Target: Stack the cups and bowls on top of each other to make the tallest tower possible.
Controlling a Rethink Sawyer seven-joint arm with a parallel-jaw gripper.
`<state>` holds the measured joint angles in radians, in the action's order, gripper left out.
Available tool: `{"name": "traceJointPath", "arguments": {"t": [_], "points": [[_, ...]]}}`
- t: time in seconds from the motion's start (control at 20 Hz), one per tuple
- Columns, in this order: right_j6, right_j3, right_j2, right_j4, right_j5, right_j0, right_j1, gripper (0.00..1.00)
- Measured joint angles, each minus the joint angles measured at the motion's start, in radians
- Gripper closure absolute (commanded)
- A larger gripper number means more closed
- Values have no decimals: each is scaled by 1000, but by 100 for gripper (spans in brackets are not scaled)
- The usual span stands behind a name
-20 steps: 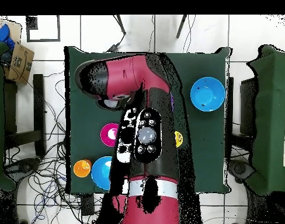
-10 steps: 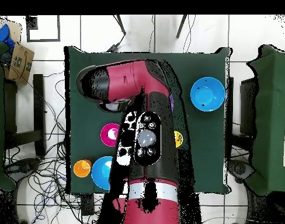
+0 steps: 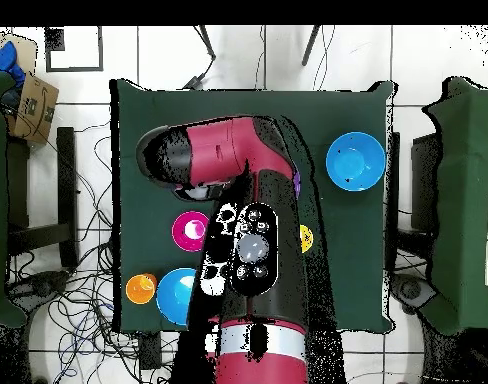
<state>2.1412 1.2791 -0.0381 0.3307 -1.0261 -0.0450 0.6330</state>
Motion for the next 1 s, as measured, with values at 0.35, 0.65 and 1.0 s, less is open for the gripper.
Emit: {"name": "traceJointPath", "arguments": {"t": [0.35,0.65,1.0], "points": [[0,25,-15,0,30,1,13,100],[0,28,-18,0,39,2,13,100],[0,28,-18,0,39,5,10,100]]}}
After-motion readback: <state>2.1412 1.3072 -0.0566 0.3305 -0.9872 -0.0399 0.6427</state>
